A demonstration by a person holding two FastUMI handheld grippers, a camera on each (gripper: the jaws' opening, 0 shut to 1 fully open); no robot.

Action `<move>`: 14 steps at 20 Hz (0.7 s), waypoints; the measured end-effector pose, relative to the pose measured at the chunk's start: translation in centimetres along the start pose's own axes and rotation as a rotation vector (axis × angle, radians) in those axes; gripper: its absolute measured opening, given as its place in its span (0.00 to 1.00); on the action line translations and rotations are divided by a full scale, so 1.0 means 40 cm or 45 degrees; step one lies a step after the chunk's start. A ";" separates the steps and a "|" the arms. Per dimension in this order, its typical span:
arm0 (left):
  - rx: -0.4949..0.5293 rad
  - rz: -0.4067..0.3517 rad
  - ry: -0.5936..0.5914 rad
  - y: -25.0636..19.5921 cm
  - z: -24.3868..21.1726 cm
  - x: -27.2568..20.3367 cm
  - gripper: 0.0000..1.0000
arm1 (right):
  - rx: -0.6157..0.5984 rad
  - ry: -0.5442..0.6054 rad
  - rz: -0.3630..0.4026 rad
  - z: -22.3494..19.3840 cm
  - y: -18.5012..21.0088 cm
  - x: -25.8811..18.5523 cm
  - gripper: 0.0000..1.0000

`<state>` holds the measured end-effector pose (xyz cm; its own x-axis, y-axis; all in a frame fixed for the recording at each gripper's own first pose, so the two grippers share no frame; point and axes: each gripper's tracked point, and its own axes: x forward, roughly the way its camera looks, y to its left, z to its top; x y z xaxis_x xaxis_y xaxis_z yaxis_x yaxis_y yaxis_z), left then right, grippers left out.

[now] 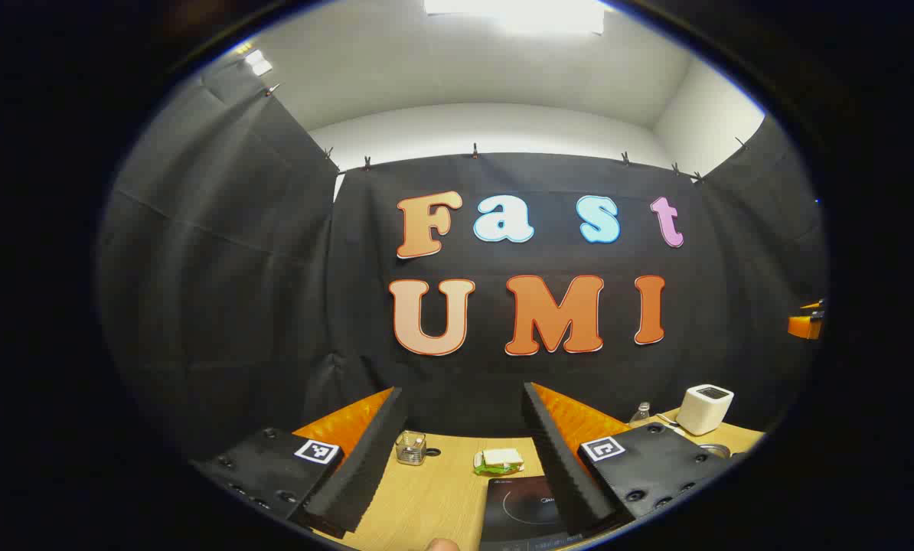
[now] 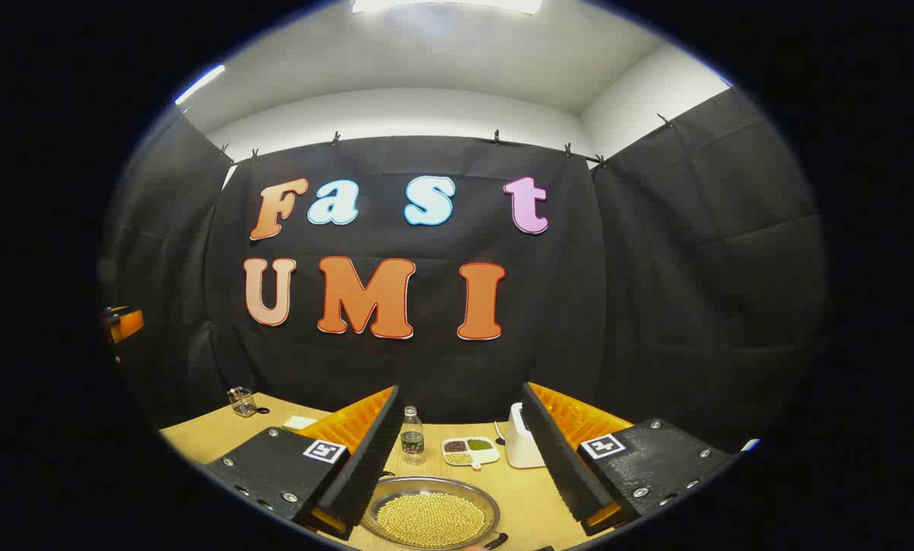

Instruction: First push the handle of the pot to place it horizontally, then grasp the pot with both hands and set it on the induction cooktop.

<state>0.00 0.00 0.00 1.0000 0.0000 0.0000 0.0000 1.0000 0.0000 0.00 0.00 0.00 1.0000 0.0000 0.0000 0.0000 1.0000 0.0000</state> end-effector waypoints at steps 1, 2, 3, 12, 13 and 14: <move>0.001 0.000 0.000 -0.002 -0.001 -0.003 0.99 | 0.001 0.002 -0.001 0.000 0.000 0.001 1.00; 0.002 0.001 -0.001 0.000 0.001 -0.004 0.99 | 0.002 0.002 -0.002 -0.001 -0.001 0.001 0.96; 0.003 0.000 0.001 0.000 0.003 -0.001 0.99 | 0.004 0.002 -0.001 -0.001 -0.001 0.005 0.96; 0.026 0.028 -0.002 0.009 0.006 0.002 1.00 | 0.001 -0.001 -0.001 -0.004 -0.002 0.009 0.96; 0.027 0.029 -0.005 0.009 0.009 0.002 0.99 | 0.005 0.003 0.001 -0.006 -0.001 0.009 0.96; 0.026 0.028 -0.007 0.007 0.009 -0.002 0.96 | 0.009 0.006 0.000 -0.008 -0.002 0.009 0.96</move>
<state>-0.07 0.27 0.36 0.9997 0.0219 0.0057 -0.0220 0.9996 0.0202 0.37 -0.07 -0.31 1.0000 0.0004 -0.0046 -0.0004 1.0000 0.0071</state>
